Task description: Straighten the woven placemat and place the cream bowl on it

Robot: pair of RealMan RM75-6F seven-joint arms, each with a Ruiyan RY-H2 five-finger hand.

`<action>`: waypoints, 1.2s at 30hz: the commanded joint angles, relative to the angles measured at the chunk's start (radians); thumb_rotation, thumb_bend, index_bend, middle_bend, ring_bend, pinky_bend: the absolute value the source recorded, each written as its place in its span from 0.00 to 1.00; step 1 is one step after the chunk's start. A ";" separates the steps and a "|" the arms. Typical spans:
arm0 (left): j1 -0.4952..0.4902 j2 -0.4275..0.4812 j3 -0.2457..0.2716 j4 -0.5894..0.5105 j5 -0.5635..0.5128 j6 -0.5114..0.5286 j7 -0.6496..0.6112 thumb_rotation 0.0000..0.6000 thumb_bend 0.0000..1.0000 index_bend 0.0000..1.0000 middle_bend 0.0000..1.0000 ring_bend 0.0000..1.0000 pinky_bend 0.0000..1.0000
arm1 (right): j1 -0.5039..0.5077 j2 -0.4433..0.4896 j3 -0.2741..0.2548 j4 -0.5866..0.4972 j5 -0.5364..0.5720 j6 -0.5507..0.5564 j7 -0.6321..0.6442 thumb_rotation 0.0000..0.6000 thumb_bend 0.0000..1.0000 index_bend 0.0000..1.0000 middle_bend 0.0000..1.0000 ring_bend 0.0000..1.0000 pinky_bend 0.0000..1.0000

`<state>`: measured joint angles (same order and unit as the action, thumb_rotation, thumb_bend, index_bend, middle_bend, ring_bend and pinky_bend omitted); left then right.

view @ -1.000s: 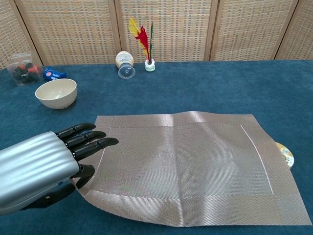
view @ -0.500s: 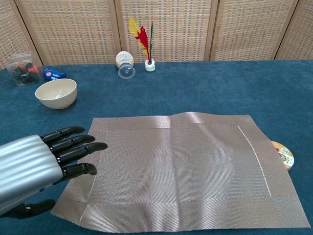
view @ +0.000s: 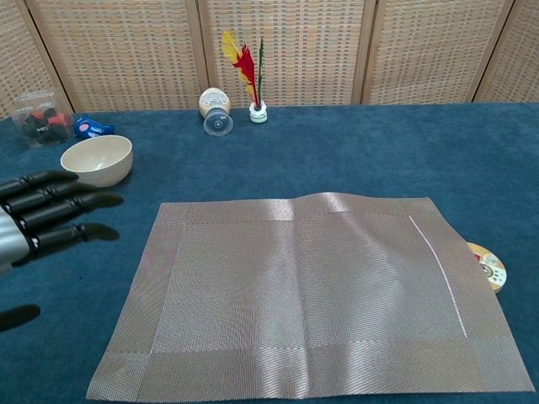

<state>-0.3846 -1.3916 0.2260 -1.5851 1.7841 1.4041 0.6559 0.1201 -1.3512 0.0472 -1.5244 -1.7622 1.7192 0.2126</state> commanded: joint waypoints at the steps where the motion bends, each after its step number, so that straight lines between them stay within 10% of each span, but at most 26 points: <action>1: 0.015 0.031 -0.081 0.051 -0.064 0.047 -0.092 1.00 0.21 0.14 0.00 0.00 0.00 | -0.001 0.000 -0.003 -0.002 -0.006 0.003 -0.003 1.00 0.38 0.21 0.00 0.00 0.00; 11: -0.052 -0.041 -0.344 0.278 -0.377 -0.067 -0.250 1.00 0.20 0.21 0.00 0.00 0.00 | 0.001 -0.002 -0.006 0.002 -0.007 -0.003 -0.008 1.00 0.38 0.21 0.00 0.00 0.00; 36: -0.238 -0.314 -0.486 0.596 -0.645 -0.330 -0.191 1.00 0.21 0.36 0.00 0.00 0.00 | 0.007 -0.001 0.021 0.031 0.046 -0.012 0.041 1.00 0.38 0.21 0.00 0.00 0.00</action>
<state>-0.6144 -1.6956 -0.2514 -0.9967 1.1484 1.0809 0.4647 0.1270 -1.3518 0.0684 -1.4931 -1.7162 1.7065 0.2538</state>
